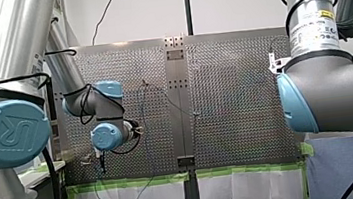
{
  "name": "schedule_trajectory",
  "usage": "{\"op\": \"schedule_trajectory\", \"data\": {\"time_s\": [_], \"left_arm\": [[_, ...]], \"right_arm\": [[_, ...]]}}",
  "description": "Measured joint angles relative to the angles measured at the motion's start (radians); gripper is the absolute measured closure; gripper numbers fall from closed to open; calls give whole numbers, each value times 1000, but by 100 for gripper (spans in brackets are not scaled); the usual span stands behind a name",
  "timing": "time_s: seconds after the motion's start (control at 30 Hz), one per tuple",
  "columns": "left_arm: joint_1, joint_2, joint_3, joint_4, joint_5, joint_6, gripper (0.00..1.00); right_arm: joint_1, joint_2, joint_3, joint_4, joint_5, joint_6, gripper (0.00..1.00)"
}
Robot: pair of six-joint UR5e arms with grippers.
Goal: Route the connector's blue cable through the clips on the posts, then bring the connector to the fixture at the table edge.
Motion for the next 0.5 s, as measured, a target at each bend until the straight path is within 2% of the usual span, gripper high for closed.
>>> {"op": "schedule_trajectory", "data": {"time_s": [0.5], "left_arm": [[0, 0, 5, 0, 0, 0, 2]], "right_arm": [[8, 14, -18, 16, 14, -3, 78]]}}
